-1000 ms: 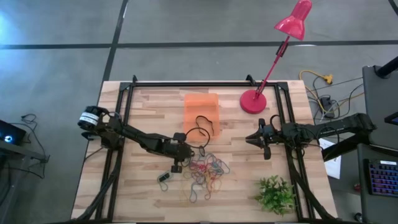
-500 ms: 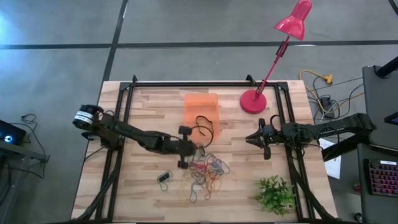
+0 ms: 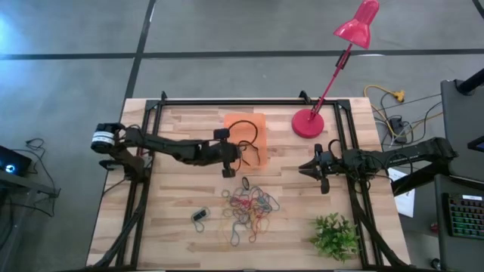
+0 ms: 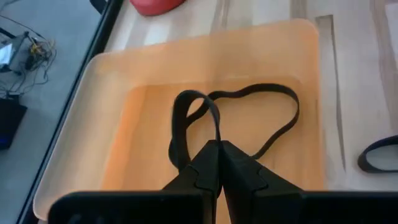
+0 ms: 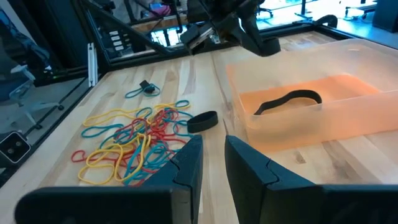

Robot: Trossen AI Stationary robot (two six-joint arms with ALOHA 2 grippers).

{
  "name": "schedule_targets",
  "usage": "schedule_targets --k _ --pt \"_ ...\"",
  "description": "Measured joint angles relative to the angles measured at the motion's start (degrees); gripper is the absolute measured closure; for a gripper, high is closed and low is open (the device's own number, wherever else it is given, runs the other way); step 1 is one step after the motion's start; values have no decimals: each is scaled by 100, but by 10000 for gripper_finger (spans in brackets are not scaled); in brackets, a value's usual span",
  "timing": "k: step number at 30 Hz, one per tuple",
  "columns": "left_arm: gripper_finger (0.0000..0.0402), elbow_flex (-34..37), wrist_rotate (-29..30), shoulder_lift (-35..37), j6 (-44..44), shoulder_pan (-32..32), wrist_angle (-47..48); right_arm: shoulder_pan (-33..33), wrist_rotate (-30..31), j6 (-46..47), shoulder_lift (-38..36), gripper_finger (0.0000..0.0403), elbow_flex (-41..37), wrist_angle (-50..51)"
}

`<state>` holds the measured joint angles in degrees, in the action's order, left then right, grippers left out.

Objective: Pick and place rubber bands into bin
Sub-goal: Put the black rubber band into the orange bin

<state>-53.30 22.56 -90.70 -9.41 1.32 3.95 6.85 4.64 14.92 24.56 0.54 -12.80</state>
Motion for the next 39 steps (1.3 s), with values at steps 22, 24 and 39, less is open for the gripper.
schedule_targets --k 22,24,39 --pt "258 35 -1037 673 304 -631 953 152 -902 -325 824 344 4 -1840" --pt "258 109 -1066 789 306 -913 1002 198 -906 -559 1177 344 2 -2117" --pt "258 1247 -381 1752 1900 -2383 890 389 -1115 -1938 4479 344 2259 -1833"
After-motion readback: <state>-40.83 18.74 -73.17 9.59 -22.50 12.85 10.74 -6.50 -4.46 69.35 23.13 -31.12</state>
